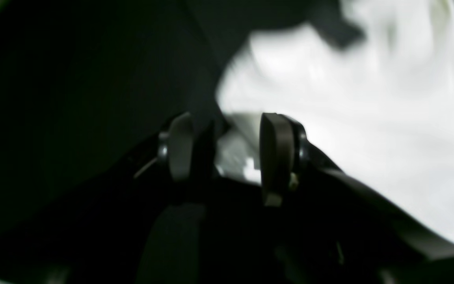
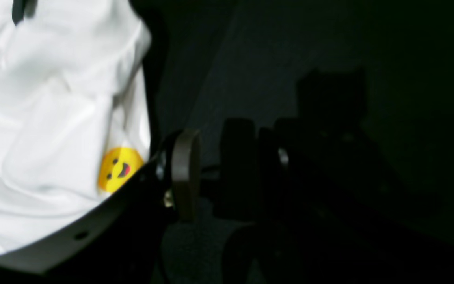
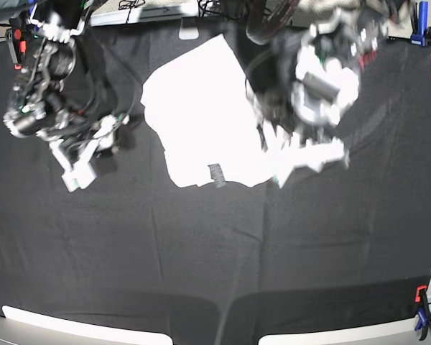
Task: Layout the t-shirt on the table in an organized manner, then fold the t-shirt properly
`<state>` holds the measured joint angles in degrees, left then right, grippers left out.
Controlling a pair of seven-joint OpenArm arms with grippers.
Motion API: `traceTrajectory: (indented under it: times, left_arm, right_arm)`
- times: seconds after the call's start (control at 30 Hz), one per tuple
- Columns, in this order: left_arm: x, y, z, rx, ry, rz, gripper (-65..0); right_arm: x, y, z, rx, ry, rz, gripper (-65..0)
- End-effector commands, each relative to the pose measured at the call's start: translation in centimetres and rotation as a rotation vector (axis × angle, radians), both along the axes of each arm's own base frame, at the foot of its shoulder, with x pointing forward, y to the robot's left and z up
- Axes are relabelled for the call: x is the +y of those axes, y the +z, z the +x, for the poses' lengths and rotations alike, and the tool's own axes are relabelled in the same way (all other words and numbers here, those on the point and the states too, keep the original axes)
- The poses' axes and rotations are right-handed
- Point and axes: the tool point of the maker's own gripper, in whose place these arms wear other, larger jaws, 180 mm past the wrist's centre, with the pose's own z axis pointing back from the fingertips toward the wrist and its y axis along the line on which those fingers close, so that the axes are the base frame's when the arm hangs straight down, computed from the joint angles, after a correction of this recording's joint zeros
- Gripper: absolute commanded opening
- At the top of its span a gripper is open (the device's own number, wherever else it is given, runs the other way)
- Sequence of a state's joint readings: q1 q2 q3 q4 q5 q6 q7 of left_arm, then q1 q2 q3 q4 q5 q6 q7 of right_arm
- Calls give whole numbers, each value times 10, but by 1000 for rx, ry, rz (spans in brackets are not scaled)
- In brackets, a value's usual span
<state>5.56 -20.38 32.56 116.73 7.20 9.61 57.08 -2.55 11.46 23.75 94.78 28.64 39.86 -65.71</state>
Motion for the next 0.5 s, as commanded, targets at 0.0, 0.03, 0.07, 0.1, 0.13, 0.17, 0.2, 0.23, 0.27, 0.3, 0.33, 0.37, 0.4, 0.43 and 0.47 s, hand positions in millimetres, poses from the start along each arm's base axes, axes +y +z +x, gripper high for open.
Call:
traceTrajectory:
  times: [0.0, 0.03, 0.07, 0.1, 0.13, 0.17, 0.2, 0.23, 0.27, 0.3, 0.33, 0.37, 0.4, 0.43, 0.47]
  left_arm:
    - [-1, 6, -1, -23, 8, -19, -390]
    - [-3, -2, -11, 14, 4, -36, -390]
    - [-7, -10, -23, 55, -1, -61, -390]
    - [-11, -17, -34, 92, -9, -89, -390]
    - [-17, -22, -44, 123, -21, -120, -390]
    - [-23, -26, -55, 153, -36, -150, -390]
    - [-28, -30, -64, 181, -55, -175, -390]
    - [-33, -34, -75, 214, -73, -196, -390]
    - [-38, -37, -84, 242, -89, -211, -390]
    - [-39, -40, -91, 260, -96, -216, -390]
    - [-40, -42, -95, 268, -98, -218, -390]
    - [-39, -42, -96, 260, -97, -211, -390]
    - [-36, -43, -95, 243, -95, -192, -390]
    - [-34, -43, -91, 221, -94, -176, -390]
    - [-31, -44, -87, 198, -94, -156, -390]
  right_arm:
    - [1, 15, 10, -56, 6, 20, -415]
    - [4, 17, 11, -62, 10, 37, -415]
    - [6, 16, 10, -59, 15, 42, -415]
    - [8, 14, 8, -52, 23, 38, -415]
    - [11, 13, 7, -47, 32, 38, -415]
    - [14, 11, 5, -40, 42, 38, -415]
    - [17, 8, 3, -32, 54, 39, -415]
    - [21, 6, 1, -23, 67, 39, -415]
    - [25, 2, -3, -10, 81, 37, -415]
    - [30, -2, -7, 3, 96, 36, -415]
    - [34, -6, -12, 20, 111, 37, -415]
    - [39, -11, -18, 37, 127, 39, -415]
    - [44, -16, -25, 58, 141, 41, -415]
    - [48, -22, -33, 80, 155, 41, -415]
    - [50, -29, -42, 106, 167, 32, -415]
